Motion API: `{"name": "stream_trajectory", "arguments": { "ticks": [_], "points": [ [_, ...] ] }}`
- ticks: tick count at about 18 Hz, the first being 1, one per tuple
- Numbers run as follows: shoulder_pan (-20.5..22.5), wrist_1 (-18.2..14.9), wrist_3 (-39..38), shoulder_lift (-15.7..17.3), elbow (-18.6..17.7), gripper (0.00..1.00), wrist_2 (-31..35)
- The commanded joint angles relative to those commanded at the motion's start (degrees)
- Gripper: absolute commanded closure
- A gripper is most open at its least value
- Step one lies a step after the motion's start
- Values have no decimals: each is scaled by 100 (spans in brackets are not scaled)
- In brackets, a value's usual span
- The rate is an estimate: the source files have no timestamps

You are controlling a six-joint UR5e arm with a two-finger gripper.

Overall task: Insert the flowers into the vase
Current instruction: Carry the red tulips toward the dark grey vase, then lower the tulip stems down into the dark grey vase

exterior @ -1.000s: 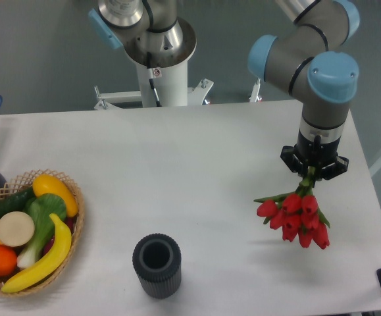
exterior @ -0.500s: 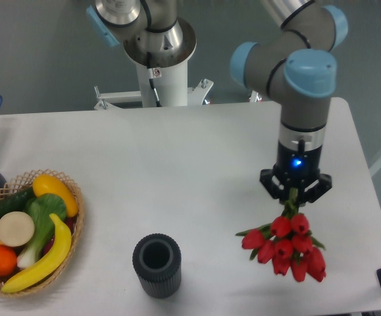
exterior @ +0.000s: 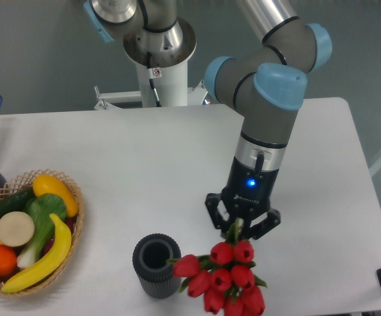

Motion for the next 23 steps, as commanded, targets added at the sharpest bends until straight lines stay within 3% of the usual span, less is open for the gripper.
{"name": "stream_trajectory", "arguments": {
  "ticks": [5, 10, 14, 23],
  "points": [
    [0, 685, 9, -96, 194, 93, -1019],
    [26, 748, 44, -114, 168, 85, -2047],
    [-35, 748, 140, -184, 124, 81, -2488],
    [-97, 748, 517, -220, -218, 78, -2507]
  ]
}}
